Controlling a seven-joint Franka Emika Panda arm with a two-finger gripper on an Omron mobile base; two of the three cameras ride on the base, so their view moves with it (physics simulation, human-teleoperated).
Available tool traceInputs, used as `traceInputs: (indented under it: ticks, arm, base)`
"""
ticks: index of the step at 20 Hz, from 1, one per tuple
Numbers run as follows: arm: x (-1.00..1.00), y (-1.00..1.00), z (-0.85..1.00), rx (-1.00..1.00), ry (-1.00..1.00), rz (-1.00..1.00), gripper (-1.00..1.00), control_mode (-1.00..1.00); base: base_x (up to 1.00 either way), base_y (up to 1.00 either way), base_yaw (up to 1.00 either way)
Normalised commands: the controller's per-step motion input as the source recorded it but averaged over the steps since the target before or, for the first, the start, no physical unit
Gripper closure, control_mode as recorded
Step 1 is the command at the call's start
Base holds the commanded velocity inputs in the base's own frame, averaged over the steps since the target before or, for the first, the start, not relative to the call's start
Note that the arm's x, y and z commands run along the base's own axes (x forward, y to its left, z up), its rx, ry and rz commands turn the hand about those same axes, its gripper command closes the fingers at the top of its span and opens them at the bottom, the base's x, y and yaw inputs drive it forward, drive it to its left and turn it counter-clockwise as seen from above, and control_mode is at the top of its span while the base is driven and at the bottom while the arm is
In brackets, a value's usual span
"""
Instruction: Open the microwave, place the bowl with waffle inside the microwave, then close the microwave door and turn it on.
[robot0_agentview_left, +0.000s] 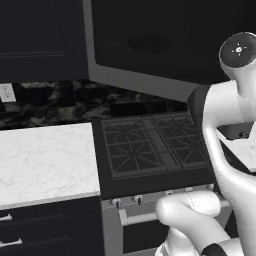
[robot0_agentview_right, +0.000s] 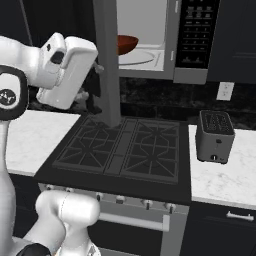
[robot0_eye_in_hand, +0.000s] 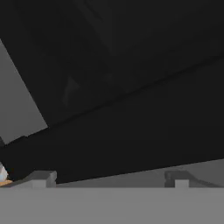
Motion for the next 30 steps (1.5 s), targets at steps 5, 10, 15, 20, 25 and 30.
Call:
traceInputs:
  ticks: [5,10,15,20,25,30]
  arm:
    - [0.25,-0.52,-0.03,0.13,0.0,0.63,-1.0,-1.0]
    - [0.72,-0.18,-0.16,0.05,0.0,0.56,-1.0,-1.0]
    - [1.0,0.1,-0.45,-0.01,-0.1,0.32,-1.0,-1.0]
    - [1.0,0.46,-0.49,-0.1,-0.22,0.12,-1.0,-1.0]
    - [1.0,0.76,-0.46,-0.15,-0.21,0.0,-1.0,-1.0]
    - [1.0,0.82,-0.38,-0.17,-0.13,0.0,-1.0,-1.0]
  base:
    - [0.0,0.0,0.0]
    - [0.0,0.0,0.0]
    - [0.0,0.0,0.0]
    - [0.0,0.0,0.0]
    - [0.0,0.0,0.0]
    - [0.0,0.0,0.0]
